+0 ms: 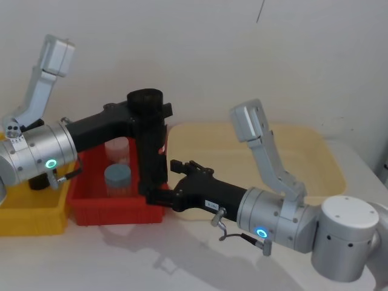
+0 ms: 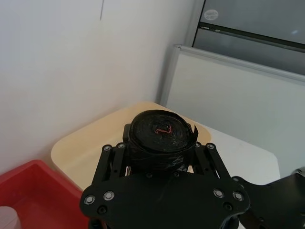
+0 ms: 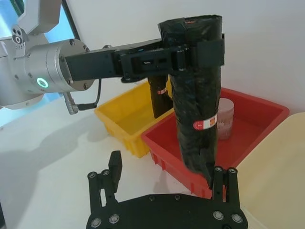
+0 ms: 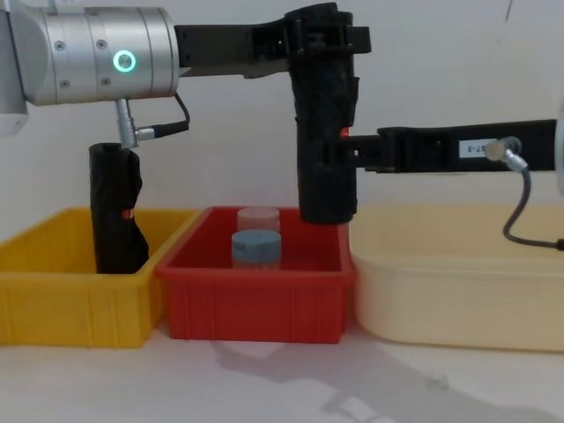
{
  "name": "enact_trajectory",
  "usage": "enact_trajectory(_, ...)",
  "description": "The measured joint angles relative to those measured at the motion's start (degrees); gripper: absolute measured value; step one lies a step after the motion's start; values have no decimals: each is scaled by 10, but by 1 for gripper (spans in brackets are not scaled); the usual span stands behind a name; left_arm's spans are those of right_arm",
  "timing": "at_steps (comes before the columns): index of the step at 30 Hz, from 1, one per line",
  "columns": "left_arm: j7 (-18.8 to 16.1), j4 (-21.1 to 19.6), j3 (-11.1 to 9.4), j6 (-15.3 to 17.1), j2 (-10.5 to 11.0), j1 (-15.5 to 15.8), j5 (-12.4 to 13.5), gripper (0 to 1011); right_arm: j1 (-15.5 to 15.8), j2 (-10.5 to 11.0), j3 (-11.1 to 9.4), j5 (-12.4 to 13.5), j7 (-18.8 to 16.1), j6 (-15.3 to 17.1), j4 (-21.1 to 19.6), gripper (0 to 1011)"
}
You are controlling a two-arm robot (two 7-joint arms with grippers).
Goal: Pick up the garbage bag with the one hand and transfer it to the other hand.
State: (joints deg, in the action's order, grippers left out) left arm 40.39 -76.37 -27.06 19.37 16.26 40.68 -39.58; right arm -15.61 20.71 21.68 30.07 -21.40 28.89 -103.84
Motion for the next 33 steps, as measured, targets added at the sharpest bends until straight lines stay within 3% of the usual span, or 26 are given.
enact_trajectory(33, 22, 31, -27, -1, 4, 22, -12, 553, -59, -6, 31, -26, 13, -38, 82, 1001)
